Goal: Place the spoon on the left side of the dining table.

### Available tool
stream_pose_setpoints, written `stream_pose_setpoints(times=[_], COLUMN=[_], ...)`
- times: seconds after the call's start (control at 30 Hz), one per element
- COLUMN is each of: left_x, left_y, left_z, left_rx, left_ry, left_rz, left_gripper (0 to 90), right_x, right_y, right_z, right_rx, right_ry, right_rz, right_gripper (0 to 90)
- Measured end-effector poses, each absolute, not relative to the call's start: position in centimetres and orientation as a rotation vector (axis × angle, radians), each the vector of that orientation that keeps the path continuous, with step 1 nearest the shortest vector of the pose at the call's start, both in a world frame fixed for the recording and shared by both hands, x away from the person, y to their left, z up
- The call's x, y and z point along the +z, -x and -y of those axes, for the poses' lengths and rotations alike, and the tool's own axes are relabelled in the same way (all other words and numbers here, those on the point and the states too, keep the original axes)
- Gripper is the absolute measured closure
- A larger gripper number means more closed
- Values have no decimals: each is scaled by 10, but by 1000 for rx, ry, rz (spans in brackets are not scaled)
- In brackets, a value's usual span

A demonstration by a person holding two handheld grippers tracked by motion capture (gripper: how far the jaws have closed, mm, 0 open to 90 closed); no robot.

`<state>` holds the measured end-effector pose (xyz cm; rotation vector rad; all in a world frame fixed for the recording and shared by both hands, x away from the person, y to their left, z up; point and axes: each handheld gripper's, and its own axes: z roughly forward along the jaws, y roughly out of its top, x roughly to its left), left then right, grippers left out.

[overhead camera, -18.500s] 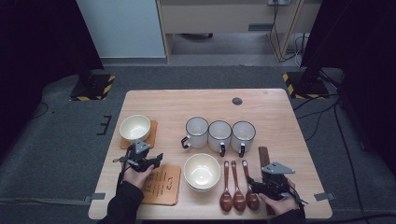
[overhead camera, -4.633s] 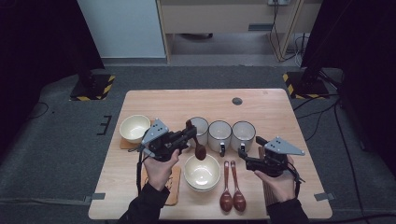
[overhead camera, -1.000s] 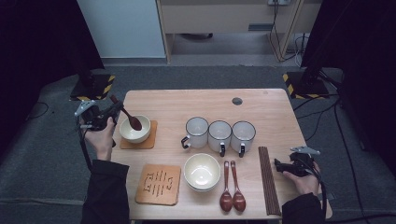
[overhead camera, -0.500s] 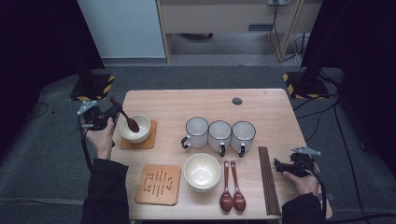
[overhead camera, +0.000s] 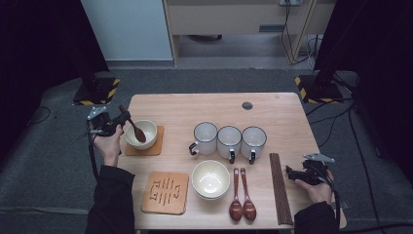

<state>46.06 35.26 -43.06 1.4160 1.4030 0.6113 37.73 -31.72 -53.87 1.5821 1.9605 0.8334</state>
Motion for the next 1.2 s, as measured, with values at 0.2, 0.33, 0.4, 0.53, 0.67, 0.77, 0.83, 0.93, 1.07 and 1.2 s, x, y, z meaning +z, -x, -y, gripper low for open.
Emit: stream_pose_setpoints(times=[0.2, 0.33, 0.4, 0.53, 0.67, 0.77, 0.83, 0.93, 1.07, 1.2], left_x=[-437, -442, -443, -445, -446, -449, -450, -451, -455, -457], left_y=[-464, -466, -467, -467, -468, -468, -469, -469, -472, -472], left_z=[-352, -353, -354, -354, -353, -351, -350, -349, -345, -343], left_rx=[593, 579, 564, 566, 574, 599, 607, 616, 627, 639], left_ry=[-1432, -1439, -1431, -1426, -1432, -1446, -1448, -1460, -1497, -1511], left_rz=[-1417, -1434, -1435, -1431, -1429, -1427, -1427, -1427, -1437, -1439], left_gripper=[834, 834, 834, 834, 827, 815, 807, 797, 780, 775], right_x=[-539, -539, -539, -539, -539, -539, -539, -539, -539, -539], right_y=[-377, -377, -377, -377, -377, -377, -377, -377, -377, -377], right_z=[317, 317, 317, 317, 317, 317, 317, 317, 317, 317], right_rx=[832, 832, 832, 831, 830, 829, 829, 829, 829, 829], right_ry=[-1582, -1581, -1581, -1581, -1585, -1581, -1582, -1583, -1582, -1582], right_rz=[-1961, -1959, -1959, -1958, -1956, -1957, -1957, -1957, -1957, -1957], right_gripper=[64, 63, 63, 61, 61, 61, 61, 61, 61, 61])
